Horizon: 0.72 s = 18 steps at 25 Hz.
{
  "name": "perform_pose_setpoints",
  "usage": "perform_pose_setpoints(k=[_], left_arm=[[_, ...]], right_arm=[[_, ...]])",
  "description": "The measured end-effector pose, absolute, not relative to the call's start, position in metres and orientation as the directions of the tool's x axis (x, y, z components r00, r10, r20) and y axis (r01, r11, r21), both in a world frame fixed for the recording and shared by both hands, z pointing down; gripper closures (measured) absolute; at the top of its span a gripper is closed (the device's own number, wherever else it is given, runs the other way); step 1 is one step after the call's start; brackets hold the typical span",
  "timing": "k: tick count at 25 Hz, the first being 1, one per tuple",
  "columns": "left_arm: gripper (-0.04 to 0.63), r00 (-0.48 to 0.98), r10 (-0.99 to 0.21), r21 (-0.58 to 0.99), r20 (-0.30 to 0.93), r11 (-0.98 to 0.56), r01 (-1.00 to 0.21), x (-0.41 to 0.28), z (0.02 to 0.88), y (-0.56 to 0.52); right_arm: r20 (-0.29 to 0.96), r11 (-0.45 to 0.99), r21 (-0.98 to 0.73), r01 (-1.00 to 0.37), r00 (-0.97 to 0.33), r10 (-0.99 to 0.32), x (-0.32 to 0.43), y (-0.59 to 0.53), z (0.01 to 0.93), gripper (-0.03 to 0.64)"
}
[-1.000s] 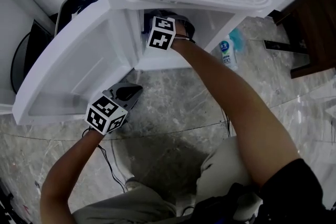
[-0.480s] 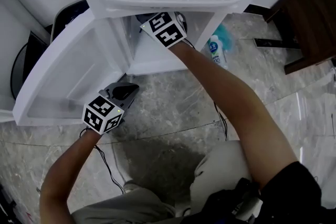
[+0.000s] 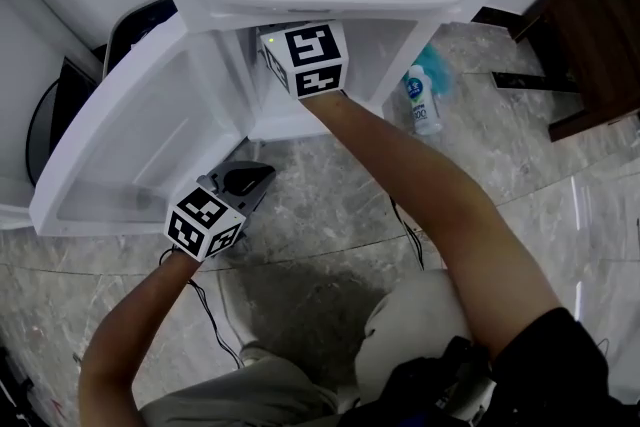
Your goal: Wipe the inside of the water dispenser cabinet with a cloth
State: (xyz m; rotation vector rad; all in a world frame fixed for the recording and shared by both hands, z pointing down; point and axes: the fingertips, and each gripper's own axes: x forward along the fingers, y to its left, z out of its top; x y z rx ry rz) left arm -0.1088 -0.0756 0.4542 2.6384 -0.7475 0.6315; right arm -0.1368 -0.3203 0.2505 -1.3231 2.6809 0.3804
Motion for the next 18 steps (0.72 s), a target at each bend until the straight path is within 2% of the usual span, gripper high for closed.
perform_pose_setpoints(k=[8,14,18], left_arm=[[0.588,0.762,-0.406,0.193,0.505,-0.807,-0.558,-0.112,0.461,-0.074],[0.589,0.765,-0.401,0.201,0.504,-0.807,-0.555,-0.109,0.464,-0.077],[0.589,0.772,-0.393,0.205,0.500,-0.812,-0.546,-0.102,0.464,-0.078]], right_arm=[[-0.235,0.547,0.144,-0.825,-0.565,-0.791,-0.136,-0.345,0.248,0.477],[-0.267,0.605,0.116,-0.788,-0.611,-0.745,-0.135,-0.311,0.248,0.477],[-0.273,0.594,0.122,-0.795,-0.602,-0.750,-0.135,-0.319,0.248,0.477]])
